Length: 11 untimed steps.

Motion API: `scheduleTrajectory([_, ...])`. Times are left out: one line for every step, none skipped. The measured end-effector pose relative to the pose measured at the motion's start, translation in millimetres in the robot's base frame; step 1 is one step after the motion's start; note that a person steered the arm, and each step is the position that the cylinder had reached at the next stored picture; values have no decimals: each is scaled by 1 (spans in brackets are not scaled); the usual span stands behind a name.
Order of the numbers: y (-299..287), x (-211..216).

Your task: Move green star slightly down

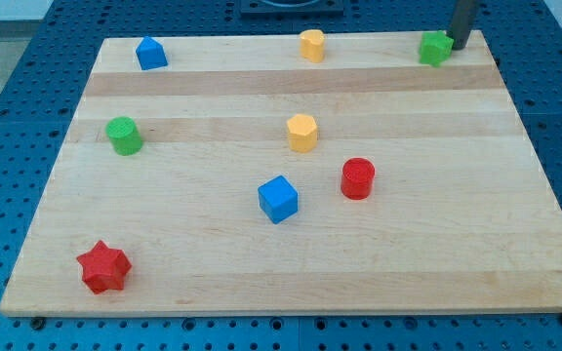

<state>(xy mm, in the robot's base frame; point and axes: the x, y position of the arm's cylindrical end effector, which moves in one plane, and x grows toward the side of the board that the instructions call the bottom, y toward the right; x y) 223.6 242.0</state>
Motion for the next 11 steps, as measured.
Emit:
scheduleTrajectory([-23,0])
scheduleTrajectory([-50,6])
scheduleTrajectory([-64,8])
scheduleTrajectory([-72,9])
scheduleTrajectory([-75,19])
scheduleTrajectory([-75,29])
scheduleTrajectory([-85,33])
scheduleTrajectory([-96,45])
scheduleTrajectory([-107,64])
scheduleTrajectory([-121,79])
scheduleTrajectory([-134,85])
